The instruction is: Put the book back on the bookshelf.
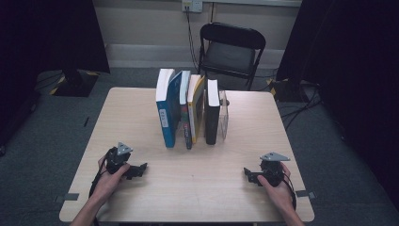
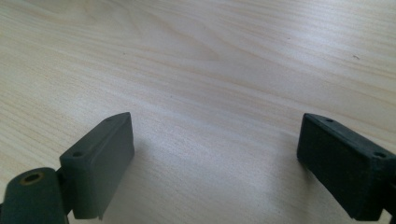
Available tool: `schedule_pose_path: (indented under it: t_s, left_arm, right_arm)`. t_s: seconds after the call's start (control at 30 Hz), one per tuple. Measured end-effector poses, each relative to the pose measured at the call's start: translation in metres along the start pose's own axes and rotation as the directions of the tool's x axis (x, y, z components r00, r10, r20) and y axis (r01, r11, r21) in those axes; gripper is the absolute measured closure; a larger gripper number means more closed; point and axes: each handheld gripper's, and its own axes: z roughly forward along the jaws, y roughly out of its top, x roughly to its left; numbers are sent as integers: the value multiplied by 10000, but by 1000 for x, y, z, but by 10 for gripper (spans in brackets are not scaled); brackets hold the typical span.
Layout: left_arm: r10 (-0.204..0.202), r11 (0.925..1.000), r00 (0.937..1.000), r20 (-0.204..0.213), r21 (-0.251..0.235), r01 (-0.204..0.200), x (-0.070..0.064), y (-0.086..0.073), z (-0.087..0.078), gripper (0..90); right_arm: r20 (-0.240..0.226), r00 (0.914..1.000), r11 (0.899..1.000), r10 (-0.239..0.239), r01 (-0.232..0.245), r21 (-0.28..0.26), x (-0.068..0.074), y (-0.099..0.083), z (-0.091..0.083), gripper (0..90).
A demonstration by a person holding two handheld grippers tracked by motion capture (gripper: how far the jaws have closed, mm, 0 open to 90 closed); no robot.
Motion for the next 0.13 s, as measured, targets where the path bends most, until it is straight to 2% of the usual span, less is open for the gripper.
schedule_pose_path:
  t_s: [0.13]
  left_arm:
    - [-5, 10000, 10000, 10, 4, 5, 0, 0, 0, 0]
  right_arm:
    - [-1, 10000, 10000, 7, -7, -1, 0, 0, 0, 108]
